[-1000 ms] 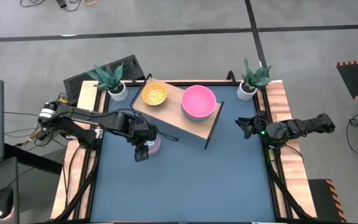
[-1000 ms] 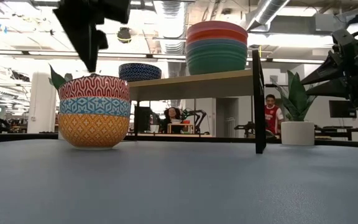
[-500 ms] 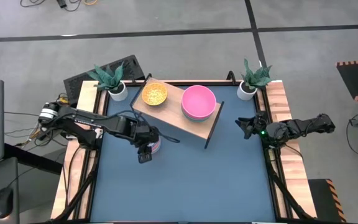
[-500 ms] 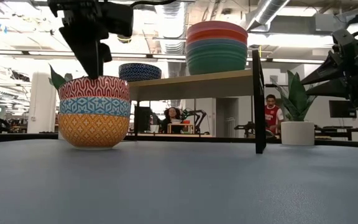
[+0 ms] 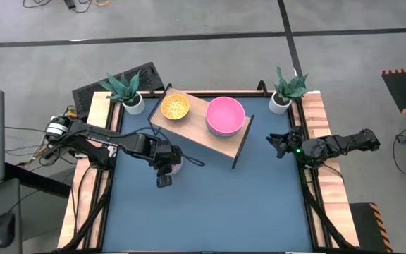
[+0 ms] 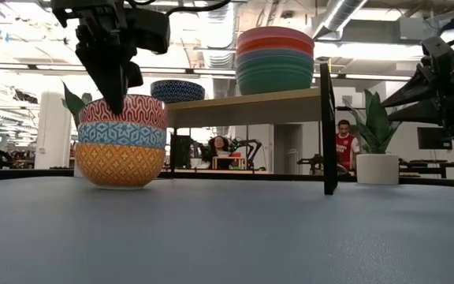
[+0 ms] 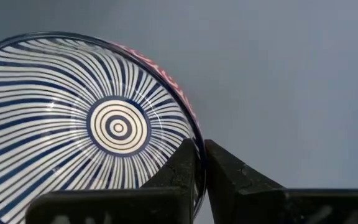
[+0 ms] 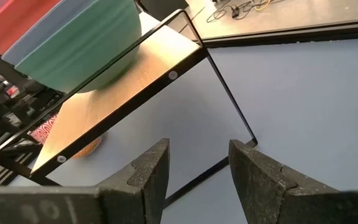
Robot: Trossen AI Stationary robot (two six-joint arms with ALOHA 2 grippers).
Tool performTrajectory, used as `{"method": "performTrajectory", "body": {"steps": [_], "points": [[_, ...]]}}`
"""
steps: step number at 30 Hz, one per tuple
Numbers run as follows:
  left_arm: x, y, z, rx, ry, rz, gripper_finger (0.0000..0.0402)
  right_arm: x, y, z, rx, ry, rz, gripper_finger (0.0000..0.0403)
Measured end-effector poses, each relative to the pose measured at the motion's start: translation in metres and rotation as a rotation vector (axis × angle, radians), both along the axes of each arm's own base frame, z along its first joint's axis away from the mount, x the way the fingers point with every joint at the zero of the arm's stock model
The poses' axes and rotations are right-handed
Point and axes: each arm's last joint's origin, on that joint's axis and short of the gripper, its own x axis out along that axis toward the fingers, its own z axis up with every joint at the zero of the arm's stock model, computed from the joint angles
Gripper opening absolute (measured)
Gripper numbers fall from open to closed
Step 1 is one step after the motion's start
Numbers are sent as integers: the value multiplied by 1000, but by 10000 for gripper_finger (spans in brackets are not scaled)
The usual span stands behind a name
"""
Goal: Place and stack bowls onto a shelf
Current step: Stack the printed blue bowl onto the yellow bowl on the shelf
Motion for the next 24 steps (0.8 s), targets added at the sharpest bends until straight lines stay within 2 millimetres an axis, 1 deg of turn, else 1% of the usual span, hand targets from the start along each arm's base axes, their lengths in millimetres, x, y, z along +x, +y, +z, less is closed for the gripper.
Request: {"method": "performTrajectory", "body": {"steps": [6, 12, 17, 21, 24], "points": [[-2, -3, 6, -23, 7, 13, 3, 0, 0, 0, 0, 0, 0, 191], [-4, -8, 32, -57, 42, -5, 2, 0, 0, 0, 1, 0, 1, 191], [-6, -12, 69, -74, 34, -63, 1, 0, 0, 0, -4, 3, 2, 191], [-10, -10, 107, -2, -20, -85, 1, 0, 0, 0, -6, 4, 3, 191], [-14, -5, 135, 91, -73, -47, 1, 0, 0, 0, -6, 4, 3, 191]]}}
